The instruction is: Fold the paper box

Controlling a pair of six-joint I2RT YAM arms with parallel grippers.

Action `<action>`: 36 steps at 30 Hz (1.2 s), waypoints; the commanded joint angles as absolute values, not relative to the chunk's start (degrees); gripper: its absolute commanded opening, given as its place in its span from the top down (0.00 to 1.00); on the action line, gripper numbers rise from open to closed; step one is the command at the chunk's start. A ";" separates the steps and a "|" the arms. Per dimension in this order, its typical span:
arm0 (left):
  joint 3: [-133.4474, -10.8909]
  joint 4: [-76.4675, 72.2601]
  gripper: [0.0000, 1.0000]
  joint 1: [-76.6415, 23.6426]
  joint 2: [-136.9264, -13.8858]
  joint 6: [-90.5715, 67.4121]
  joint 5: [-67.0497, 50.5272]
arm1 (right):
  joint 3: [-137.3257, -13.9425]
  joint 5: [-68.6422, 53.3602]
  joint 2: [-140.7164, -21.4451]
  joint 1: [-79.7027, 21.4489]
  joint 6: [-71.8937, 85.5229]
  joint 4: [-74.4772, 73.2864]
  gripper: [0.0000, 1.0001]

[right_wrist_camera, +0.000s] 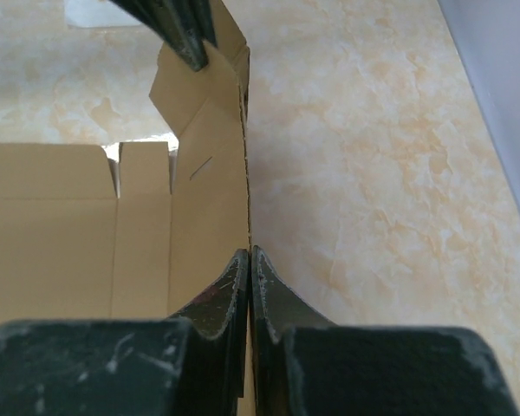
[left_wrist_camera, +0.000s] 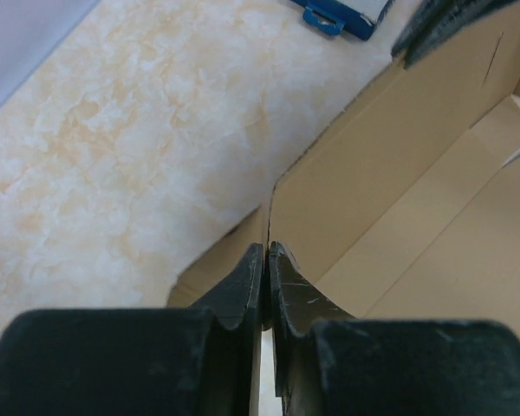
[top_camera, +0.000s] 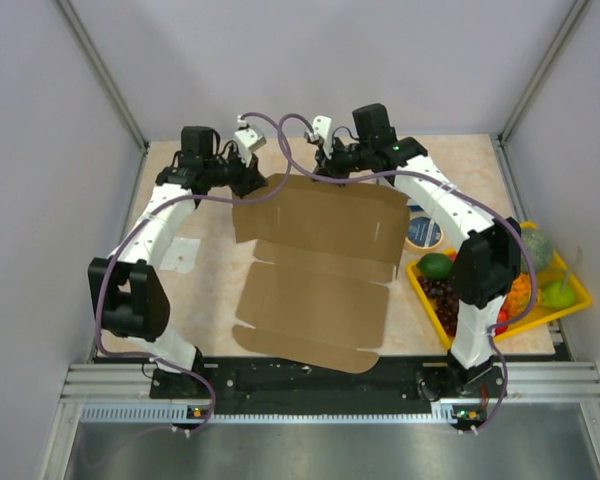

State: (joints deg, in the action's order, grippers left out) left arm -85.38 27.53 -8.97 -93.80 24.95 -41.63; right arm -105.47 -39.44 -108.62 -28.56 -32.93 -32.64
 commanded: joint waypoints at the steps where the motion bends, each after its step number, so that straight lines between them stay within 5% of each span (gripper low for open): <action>1: -77.71 14.26 0.94 -9.58 -87.37 21.01 -40.96 | -107.58 -32.44 -109.07 -29.71 -33.05 -30.94 1.00; 8: -72.87 10.73 0.96 -10.28 -83.76 19.60 -40.70 | -106.35 -29.71 -108.90 -30.23 -33.13 -31.11 0.74; 14: -70.31 8.62 0.96 -10.46 -81.30 20.04 -40.17 | -105.99 -28.39 -109.07 -30.32 -35.59 -31.29 0.64; 24: -69.17 5.37 0.96 -10.55 -81.47 16.97 -38.50 | -107.58 -35.42 -110.65 -31.11 -36.03 -32.60 0.70; 28: -69.69 4.31 0.96 -10.63 -81.38 13.64 -33.59 | -108.37 -33.75 -111.27 -31.29 -35.25 -32.52 0.86; 31: -71.62 4.13 0.96 -10.63 -82.96 4.86 -27.36 | -108.55 -31.91 -111.27 -32.69 -33.14 -32.52 1.00; 36: -66.72 -7.24 0.94 -11.60 -82.09 -18.43 -26.27 | -105.04 -26.20 -109.79 -36.38 -28.66 -26.48 1.00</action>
State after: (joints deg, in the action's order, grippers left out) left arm -69.25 7.44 -10.96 -83.90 1.37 -29.02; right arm -105.45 -30.50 -110.74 -33.21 -32.73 -32.14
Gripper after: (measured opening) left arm 0.051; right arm 0.009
